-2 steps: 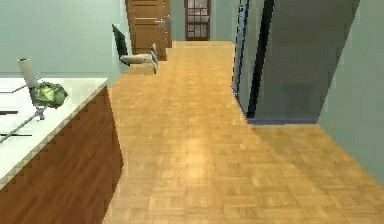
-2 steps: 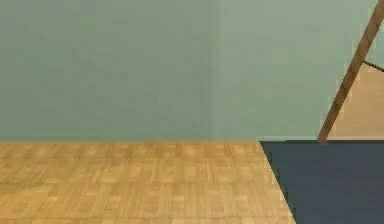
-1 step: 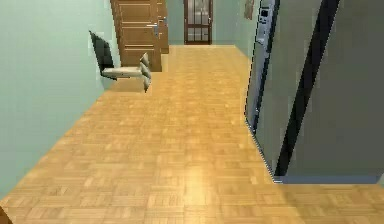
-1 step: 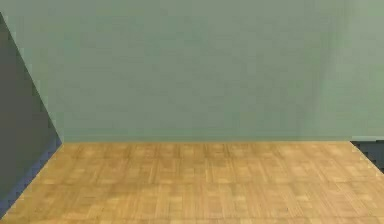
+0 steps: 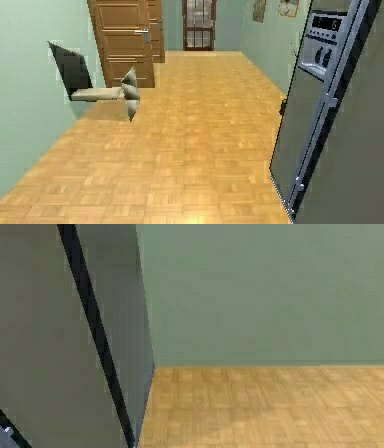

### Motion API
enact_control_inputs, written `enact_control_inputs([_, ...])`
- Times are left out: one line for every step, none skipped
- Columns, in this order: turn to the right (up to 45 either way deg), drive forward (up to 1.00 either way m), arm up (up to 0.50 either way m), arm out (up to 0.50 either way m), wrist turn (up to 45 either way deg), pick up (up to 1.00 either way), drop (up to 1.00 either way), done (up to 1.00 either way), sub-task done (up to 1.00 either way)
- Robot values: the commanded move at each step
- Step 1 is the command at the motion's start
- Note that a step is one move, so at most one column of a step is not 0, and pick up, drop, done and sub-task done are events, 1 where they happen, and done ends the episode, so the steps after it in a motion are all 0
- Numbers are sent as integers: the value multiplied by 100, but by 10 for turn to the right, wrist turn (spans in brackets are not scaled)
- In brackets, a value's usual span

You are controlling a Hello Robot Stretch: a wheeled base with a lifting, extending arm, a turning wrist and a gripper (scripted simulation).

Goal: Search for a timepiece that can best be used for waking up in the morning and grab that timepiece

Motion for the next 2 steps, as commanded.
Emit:
enact_control_inputs([0, 100, 0, 0, 0, 0, 0, 0, 0])
enact_control_inputs([0, 100, 0, 0, 0, 0, 0, 0, 0])
